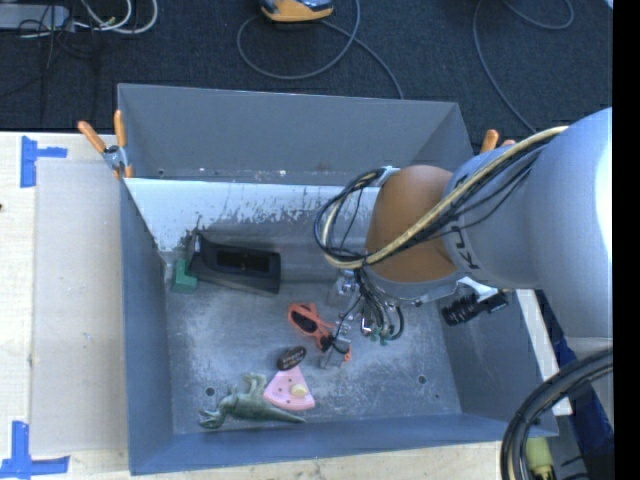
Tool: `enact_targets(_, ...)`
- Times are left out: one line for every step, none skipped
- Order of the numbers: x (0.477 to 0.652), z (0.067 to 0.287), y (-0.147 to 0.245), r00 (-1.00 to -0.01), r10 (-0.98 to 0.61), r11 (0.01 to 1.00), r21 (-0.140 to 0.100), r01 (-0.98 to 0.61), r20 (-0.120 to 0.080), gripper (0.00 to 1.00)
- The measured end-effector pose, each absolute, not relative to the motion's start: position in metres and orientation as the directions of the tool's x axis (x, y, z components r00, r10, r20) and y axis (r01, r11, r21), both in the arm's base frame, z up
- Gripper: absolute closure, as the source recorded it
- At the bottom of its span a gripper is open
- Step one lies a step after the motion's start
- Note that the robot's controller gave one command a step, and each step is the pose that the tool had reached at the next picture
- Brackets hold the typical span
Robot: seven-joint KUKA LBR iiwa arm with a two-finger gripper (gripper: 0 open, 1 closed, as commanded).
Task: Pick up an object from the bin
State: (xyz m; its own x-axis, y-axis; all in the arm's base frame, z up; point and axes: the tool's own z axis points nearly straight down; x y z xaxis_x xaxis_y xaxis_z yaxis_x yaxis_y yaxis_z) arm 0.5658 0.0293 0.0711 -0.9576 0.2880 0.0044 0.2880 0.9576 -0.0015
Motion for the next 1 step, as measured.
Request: enact_targets(0.5618,0.07,0.0266,-0.847,0.531,0.847,0.0,0.531,0.005,1.0)
